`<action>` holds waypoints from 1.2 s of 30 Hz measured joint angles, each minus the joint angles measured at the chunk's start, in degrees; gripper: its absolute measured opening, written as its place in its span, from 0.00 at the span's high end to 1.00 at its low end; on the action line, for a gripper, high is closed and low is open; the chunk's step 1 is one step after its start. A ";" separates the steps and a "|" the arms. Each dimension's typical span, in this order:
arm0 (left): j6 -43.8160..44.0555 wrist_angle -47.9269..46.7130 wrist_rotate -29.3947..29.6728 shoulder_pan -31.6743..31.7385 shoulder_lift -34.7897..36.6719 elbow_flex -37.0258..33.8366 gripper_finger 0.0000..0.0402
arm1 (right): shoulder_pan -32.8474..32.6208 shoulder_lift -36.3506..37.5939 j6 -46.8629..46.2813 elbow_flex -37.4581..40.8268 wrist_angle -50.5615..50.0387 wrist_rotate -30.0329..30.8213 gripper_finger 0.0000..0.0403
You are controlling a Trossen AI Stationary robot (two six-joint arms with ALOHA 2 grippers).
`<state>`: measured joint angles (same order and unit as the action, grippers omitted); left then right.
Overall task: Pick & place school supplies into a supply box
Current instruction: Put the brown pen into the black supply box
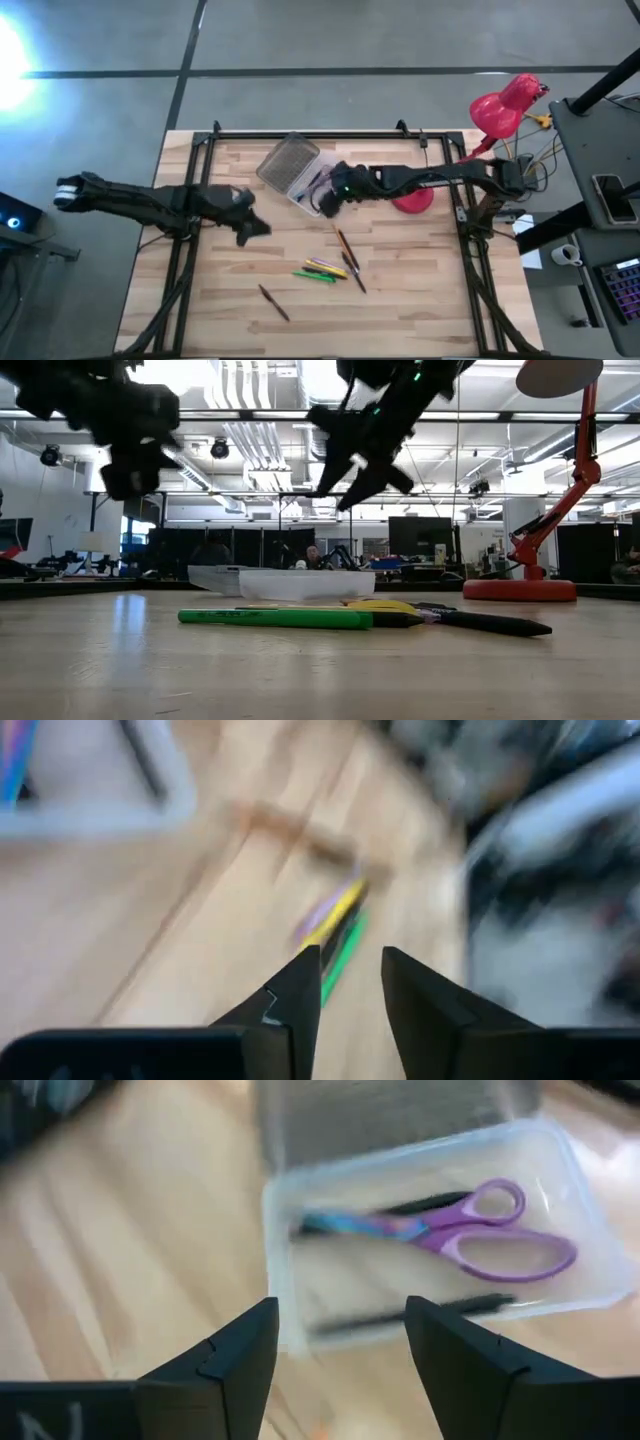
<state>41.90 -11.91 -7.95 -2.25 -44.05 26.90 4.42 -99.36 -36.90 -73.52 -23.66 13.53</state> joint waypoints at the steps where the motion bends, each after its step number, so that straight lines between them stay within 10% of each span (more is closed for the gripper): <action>1: -2.17 -2.80 -0.07 -1.97 -0.87 0.92 0.79 | -1.16 0.70 4.41 -0.02 -2.51 -0.09 0.48; 13: -21.61 -14.28 3.96 -24.17 -17.22 8.73 0.81 | -11.74 2.74 14.90 0.47 -15.58 -0.08 0.48; 25: -34.39 -14.64 3.94 -29.23 -41.36 20.85 0.59 | -14.04 3.44 17.65 2.93 -20.00 3.09 0.48; 36: -37.34 -13.78 8.14 -29.98 -50.53 24.61 0.60 | -14.03 3.48 17.37 6.39 -22.97 3.02 0.48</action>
<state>4.56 -25.69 0.19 -32.23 -94.58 51.50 -9.61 -95.88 -19.52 -67.13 -46.63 16.54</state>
